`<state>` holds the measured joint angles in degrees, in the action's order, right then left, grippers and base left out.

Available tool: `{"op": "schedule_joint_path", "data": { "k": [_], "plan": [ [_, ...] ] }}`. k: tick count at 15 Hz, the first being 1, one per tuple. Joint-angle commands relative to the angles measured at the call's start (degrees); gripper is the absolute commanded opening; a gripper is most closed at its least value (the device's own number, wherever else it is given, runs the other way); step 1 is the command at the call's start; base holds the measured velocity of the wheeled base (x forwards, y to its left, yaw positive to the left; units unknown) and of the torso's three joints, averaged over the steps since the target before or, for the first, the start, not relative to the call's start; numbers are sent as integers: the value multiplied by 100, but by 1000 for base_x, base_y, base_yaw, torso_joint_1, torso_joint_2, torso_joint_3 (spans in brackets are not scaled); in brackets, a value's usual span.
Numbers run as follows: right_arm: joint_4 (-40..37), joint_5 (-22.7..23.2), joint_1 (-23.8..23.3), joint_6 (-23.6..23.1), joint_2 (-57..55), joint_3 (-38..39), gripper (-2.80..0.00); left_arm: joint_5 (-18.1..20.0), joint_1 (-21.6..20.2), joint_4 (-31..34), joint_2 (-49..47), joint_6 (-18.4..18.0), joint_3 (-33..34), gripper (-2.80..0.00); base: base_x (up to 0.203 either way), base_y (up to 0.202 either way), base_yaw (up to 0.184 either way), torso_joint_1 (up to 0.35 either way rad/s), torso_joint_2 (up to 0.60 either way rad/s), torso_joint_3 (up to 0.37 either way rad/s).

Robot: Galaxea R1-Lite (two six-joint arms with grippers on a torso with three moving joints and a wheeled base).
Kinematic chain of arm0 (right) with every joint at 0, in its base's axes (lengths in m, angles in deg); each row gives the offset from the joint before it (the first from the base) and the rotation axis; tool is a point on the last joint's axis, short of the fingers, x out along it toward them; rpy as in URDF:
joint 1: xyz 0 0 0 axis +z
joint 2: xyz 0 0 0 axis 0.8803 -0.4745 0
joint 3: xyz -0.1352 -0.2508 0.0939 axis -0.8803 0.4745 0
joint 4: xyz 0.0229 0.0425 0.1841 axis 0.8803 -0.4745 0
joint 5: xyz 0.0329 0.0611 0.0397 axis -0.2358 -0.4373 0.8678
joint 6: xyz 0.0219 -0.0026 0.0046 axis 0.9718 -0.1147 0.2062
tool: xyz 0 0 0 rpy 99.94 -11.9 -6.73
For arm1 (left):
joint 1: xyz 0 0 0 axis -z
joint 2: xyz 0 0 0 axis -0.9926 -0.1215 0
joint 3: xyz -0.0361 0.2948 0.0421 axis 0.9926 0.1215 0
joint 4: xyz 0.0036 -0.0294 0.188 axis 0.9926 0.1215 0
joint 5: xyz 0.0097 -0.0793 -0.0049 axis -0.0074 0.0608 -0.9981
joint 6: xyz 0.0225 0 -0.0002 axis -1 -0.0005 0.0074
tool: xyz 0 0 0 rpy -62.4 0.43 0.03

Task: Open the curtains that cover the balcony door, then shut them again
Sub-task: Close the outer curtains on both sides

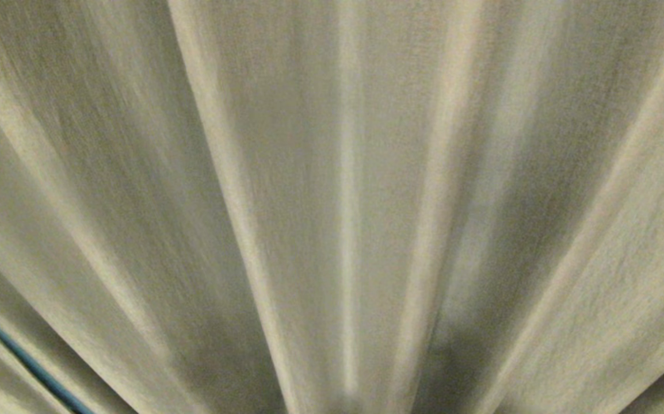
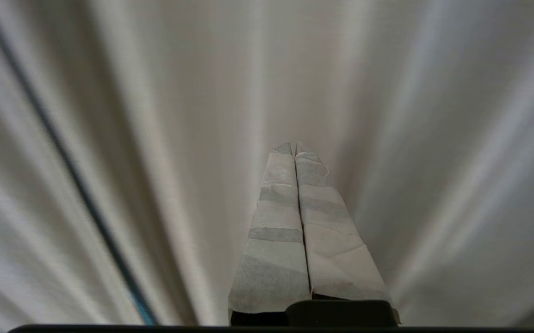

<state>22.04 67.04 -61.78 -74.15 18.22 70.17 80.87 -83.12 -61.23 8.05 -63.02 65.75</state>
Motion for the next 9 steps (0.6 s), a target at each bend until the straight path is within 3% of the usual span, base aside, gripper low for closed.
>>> {"op": "schedule_joint_path", "data": {
  "k": [1,9],
  "plan": [
    [1,2,2,-3,2,0,-280,-3,1,5,2,4,0,-280,0,195,1,5,5,2],
    [1,2,2,-3,2,0,-280,-3,1,-4,2,12,0,-280,0,193,1,2,2,2]
  ]
}}
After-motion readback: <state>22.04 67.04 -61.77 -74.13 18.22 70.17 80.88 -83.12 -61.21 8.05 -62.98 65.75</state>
